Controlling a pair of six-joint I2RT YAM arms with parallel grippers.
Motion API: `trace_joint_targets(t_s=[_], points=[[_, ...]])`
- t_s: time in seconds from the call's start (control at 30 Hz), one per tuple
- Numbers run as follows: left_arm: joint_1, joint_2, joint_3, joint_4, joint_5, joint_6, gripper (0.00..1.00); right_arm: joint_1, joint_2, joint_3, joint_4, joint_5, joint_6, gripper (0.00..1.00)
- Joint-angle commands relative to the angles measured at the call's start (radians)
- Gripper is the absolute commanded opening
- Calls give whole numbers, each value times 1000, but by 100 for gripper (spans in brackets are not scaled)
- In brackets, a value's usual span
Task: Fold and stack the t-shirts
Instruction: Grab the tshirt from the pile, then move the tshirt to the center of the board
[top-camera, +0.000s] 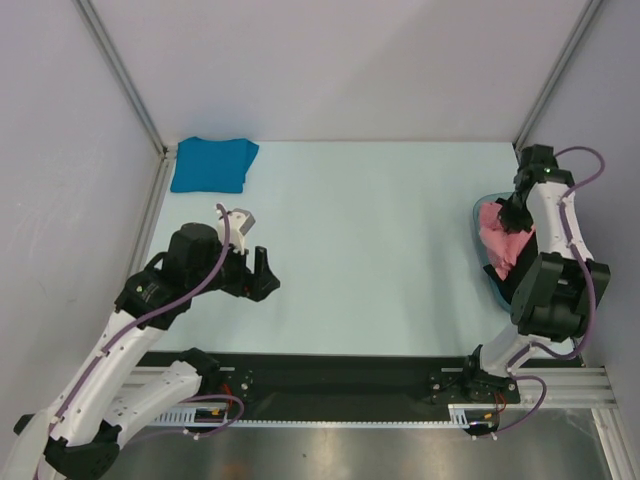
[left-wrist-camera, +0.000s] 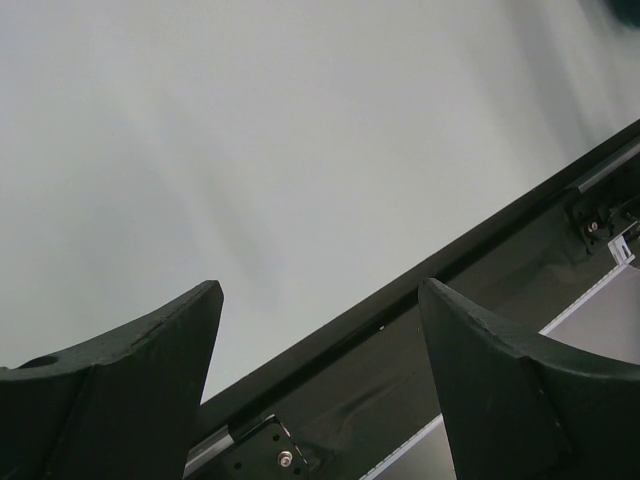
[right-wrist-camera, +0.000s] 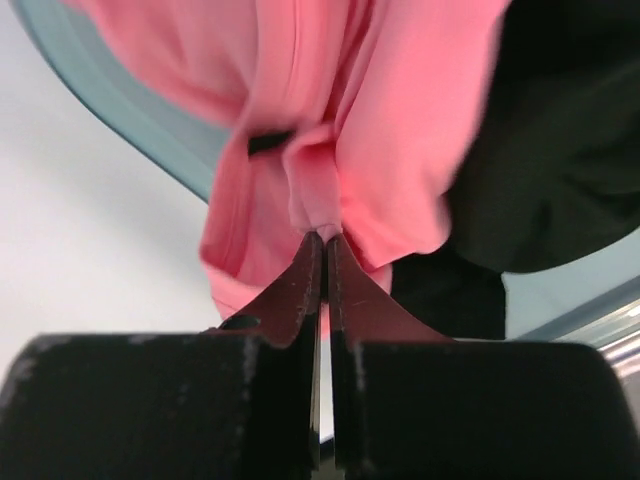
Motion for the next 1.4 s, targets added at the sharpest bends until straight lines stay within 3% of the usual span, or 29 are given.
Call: trace_joint_targets(t_s=[0.0, 0.17, 0.2, 0.3, 0.33, 0.4, 0.43, 0.47, 0.6, 0.8, 1.03, 1.13, 1.2, 1.23, 1.27, 1.37], points=[[-14, -14, 45, 2, -1, 29, 85, -53, -36, 195, -12, 81, -19, 0], [-26, -17, 87, -12, -48, 38, 85, -103, -22, 569, 60, 3, -38, 0], [-28, -17, 90, -5, -47, 38, 85, -103, -1, 796, 49, -11, -39, 0], [-28, -11, 94, 3, -28, 30, 85, -102, 106, 1253, 25, -66, -59, 0], [-28, -13, 98, 2, -28, 29, 85, -100, 95, 1292, 57, -77, -78, 0], [-28, -25, 101, -5, -37, 24, 84, -100, 9, 1210, 262, -96, -82, 0], [-28, -29, 102, -8, -47, 23, 84, -103, -34, 1047, 341, -111, -67, 0], [-28, -31, 104, -9, -56, 20, 84, -106, -103, 998, 442, -141, -56, 0], [-28, -46, 140, -28, -97, 3, 84, -44, -105, 1013, 457, -306, 26, 0], [-26, -92, 191, -31, -215, -33, 83, 284, -140, 1001, 430, -316, 37, 0], [-26, -124, 272, -54, -304, -65, 83, 592, -229, 717, 452, -309, 151, 0], [-28, -144, 285, -57, -327, -92, 82, 669, -238, 600, 487, -332, 178, 1], [-26, -146, 295, -61, -318, -102, 82, 714, -232, 574, 465, -329, 194, 19], [-26, -143, 298, -66, -312, -105, 82, 714, -214, 562, 418, -353, 218, 33], [-26, -141, 302, -72, -305, -117, 82, 714, -202, 565, 379, -364, 220, 56], [-26, -135, 286, -83, -252, -138, 83, 707, -142, 566, 220, -448, 208, 75]])
